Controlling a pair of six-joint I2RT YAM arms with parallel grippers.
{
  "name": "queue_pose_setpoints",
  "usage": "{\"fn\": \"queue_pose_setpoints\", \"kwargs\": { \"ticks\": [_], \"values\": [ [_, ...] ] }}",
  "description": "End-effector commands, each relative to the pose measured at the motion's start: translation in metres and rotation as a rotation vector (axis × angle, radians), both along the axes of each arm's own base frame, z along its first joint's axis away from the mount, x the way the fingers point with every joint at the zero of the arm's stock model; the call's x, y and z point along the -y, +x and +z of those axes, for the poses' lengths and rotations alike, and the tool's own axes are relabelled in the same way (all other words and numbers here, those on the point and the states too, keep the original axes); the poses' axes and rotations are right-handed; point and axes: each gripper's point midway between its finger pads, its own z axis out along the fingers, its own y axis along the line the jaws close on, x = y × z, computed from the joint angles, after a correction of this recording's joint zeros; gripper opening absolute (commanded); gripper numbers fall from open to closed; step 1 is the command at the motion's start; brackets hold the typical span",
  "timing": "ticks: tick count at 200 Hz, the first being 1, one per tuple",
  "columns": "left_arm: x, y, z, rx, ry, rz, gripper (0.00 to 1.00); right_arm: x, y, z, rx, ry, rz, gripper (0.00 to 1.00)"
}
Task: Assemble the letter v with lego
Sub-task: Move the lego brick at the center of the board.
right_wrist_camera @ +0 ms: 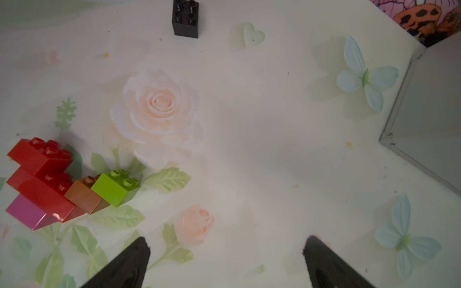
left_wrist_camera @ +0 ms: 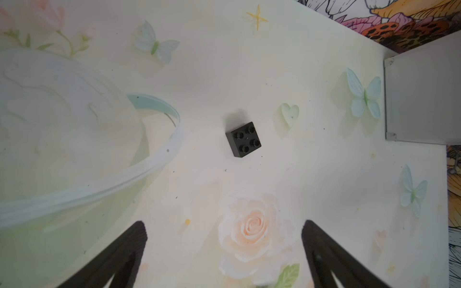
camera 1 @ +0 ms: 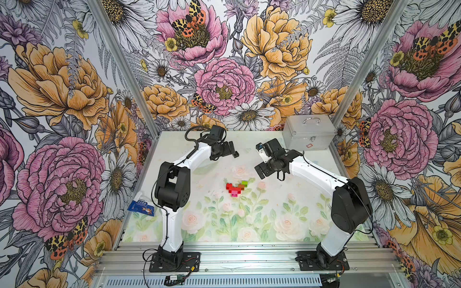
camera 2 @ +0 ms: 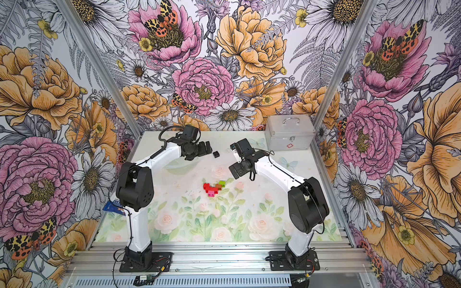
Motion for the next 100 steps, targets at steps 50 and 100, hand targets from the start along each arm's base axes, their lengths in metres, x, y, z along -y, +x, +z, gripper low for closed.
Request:
{"fn": "queue_pose_setpoints", "kwargs": {
  "ticks": [50, 100],
  "values": [
    [0.041, 0.046, -0.051, -0.003, 0.201, -0.156, 0.90, 0.028, -0.013, 0.007, 0.055, 0.075, -0.233, 0.99],
    [0.033, 0.048, -0.070, 0.009, 0.395, -0.266, 0.80, 0.032, -0.022, 0.000, 0.050, 0.079, -0.233, 0.99]
  ]
}}
